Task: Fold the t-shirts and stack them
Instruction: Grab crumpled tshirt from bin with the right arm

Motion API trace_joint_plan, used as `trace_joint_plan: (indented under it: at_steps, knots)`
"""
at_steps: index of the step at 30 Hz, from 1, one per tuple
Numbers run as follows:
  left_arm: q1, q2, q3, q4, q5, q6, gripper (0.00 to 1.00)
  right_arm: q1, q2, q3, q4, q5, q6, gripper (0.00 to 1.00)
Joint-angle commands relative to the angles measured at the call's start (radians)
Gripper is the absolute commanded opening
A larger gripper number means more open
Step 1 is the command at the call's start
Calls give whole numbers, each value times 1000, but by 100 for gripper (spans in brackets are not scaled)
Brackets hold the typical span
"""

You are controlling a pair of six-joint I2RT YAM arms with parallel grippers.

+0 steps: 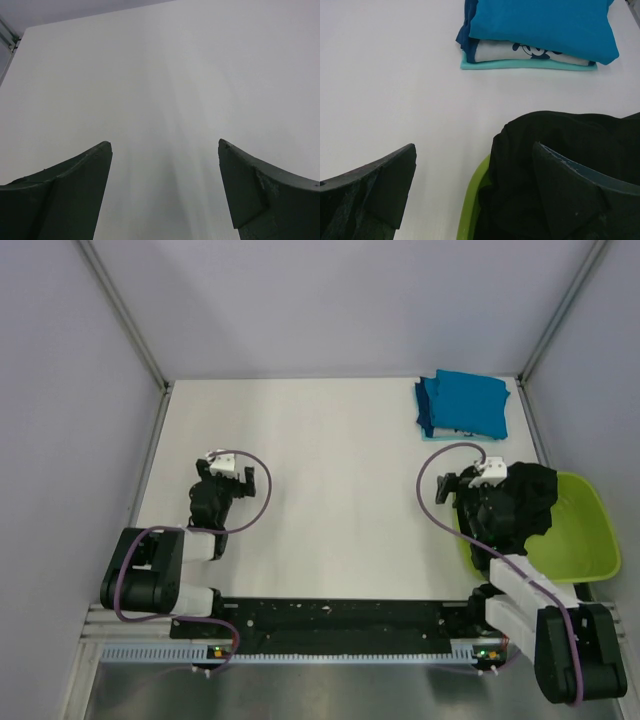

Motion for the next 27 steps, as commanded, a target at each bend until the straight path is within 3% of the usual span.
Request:
trace_joint_plan:
  at_steps: [1,5,8,14,17,21,23,27]
  knots:
    - [6,8,2,65,-9,-19,91,8,-49,39,-42,24,56,97]
    - [6,9,5,65,-11,-19,98,9,-164,151,-258,142,148,99]
    - [6,5,11,55,12,-10,99,9,-223,275,-450,159,143,99]
    - [9,-52,70,-110,70,8,99,1,-206,424,-725,388,240,99]
    - [9,-155,207,-424,173,40,99,-133,-123,499,-852,420,289,99]
    - [9,-203,426,-788,288,87,99,-360,59,516,-883,244,448,99]
    - [9,-210,466,-877,311,97,99,-374,173,525,-857,219,455,97]
    - [9,-239,466,-902,336,108,99,-376,401,570,-855,163,461,88]
